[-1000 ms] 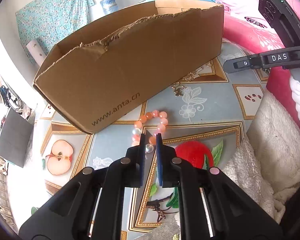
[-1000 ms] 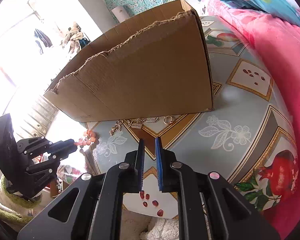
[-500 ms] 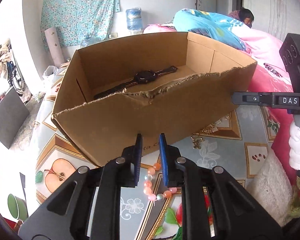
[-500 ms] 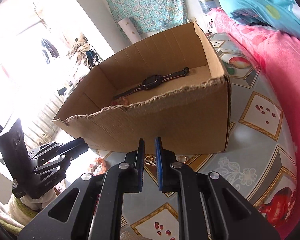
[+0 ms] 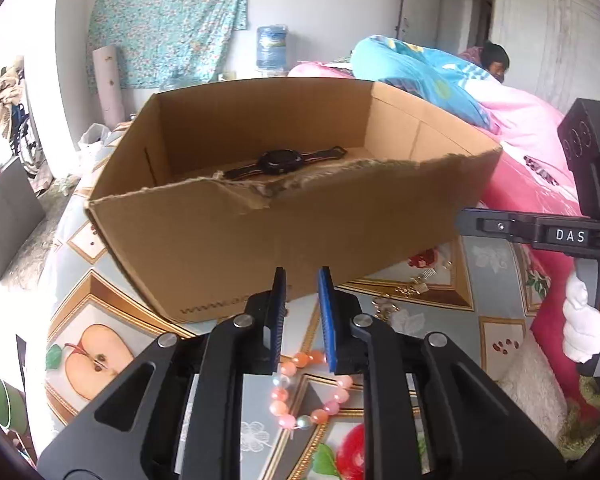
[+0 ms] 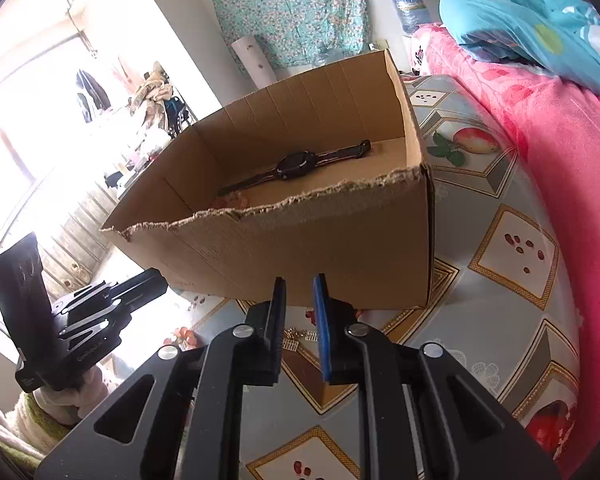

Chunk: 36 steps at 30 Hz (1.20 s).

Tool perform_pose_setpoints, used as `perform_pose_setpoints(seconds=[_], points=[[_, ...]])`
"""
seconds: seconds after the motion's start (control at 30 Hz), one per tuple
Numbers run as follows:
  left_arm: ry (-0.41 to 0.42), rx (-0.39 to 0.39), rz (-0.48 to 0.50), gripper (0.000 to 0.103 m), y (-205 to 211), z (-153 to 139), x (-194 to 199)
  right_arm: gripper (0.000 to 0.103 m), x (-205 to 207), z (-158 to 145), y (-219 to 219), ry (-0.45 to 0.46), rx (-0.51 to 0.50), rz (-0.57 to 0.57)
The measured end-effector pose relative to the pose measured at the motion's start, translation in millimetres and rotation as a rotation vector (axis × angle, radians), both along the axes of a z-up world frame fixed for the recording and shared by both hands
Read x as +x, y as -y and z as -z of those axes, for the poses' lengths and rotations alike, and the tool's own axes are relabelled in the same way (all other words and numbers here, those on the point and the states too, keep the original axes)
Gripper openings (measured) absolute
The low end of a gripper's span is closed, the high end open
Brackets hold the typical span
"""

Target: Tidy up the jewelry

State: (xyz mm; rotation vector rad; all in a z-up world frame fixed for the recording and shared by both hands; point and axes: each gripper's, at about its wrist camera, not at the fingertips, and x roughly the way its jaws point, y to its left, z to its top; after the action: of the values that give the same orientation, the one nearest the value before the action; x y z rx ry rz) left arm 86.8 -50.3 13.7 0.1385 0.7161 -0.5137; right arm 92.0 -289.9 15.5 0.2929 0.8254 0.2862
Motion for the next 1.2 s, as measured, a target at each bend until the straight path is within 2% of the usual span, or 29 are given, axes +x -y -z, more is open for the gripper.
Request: perform_pose_setpoints(seconds=[0.03,0.13,0.23,0.37,0.57,0.7,0.83,0.93,1.03,1.2], points=[[-0.005,0.017,0.024,0.016,7.1,3.1,-2.6,0.035,-3.6,2.9,-2.6,-0.003,-0.027,-0.012],[-0.019,0.056,0.074,0.016,27.1,12.6,-6.5,0.035,-7.3,12.7,-12.8,-0.017,-0.108,-0.042],[-0.008,0.102,0.101,0.017,44.8,20.6,-6.6,0.035,-4.1,17.6,-24.7,0.009,-0.167,-0.077],[-0.022,0.127,0.127,0.017,59.2,30.3,1.0,0.034,6.8,22.2,-38.1,0.021,-0.195,-0.131],[-0.048,0.151,0.142,0.014,63.5,38.6,3.7,0.021,6.0,33.1,-50.4,0.003,-0.269,-0.194],[-0.063,0.149,0.163,0.014,64.9,37.2,-2.5,0.012,-3.8,33.1,-51.2,-0.013,-0.274,-0.216],[-0.07,0.152,0.176,0.014,65.1,36.2,-7.5,0.011,-13.5,33.2,-49.7,-0.027,-0.274,-0.218],[-0.078,0.14,0.176,0.014,62.2,36.7,-11.0,0.011,-17.1,30.6,-44.2,-0.03,-0.237,-0.204],[-0.066,0.119,0.169,0.014,62.0,33.3,-9.9,0.011,-14.8,21.6,-27.3,-0.005,-0.202,-0.148],[-0.061,0.089,0.184,0.014,74.5,29.2,-5.2,0.011,-3.7,25.0,-16.4,-0.02,-0.229,-0.086]])
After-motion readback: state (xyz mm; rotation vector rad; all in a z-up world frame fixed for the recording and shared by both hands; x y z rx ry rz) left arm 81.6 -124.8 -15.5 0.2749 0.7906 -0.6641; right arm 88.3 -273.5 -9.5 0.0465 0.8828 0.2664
